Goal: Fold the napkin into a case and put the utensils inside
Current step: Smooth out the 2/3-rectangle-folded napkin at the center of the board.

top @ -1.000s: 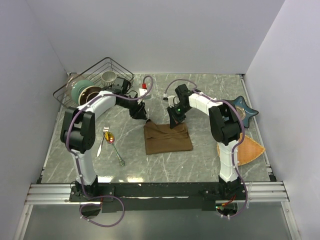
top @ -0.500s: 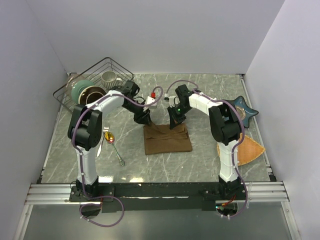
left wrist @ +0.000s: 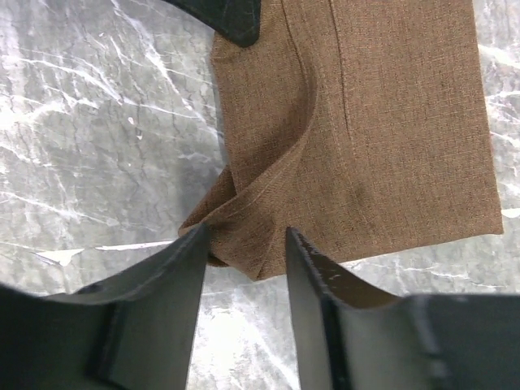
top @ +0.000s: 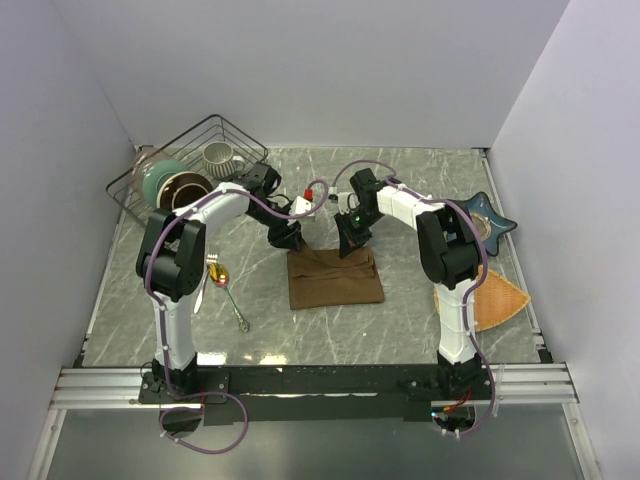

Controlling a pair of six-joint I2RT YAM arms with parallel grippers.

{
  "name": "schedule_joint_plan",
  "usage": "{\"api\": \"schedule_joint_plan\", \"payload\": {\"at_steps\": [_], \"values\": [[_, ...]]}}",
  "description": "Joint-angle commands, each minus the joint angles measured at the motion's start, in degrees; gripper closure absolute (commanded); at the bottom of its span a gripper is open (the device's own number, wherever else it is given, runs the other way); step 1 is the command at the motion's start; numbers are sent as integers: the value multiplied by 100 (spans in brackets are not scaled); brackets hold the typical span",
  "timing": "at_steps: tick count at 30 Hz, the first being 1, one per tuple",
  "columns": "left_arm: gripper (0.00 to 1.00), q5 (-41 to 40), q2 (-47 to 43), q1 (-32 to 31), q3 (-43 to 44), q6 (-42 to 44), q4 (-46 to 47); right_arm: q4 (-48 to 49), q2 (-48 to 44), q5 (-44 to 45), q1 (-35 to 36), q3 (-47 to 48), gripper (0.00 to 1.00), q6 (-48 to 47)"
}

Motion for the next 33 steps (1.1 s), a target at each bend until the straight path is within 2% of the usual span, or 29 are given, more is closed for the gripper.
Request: {"api": "schedule_joint_plan", "payload": {"at_steps": [1,12,16,21,29,33], "values": [[50,171,-134,-24,164,263,114,-68,209,99,-4,112,100,10],[48,118,-11,-6,322,166,342,-76,279,116,-4,165,100,37],[48,145,121,2,541,323,141,-68,279,116,-13,183,100,63],[55,162,218,2,665,543,-140,-77,323,116,-22,218,100,72],[60,101,394,-33,691,869,-449,-77,385,99,-22,288,99,116],[69,66,438,-50,717,1114,-598,-85,420,99,-13,332,98,134]]}}
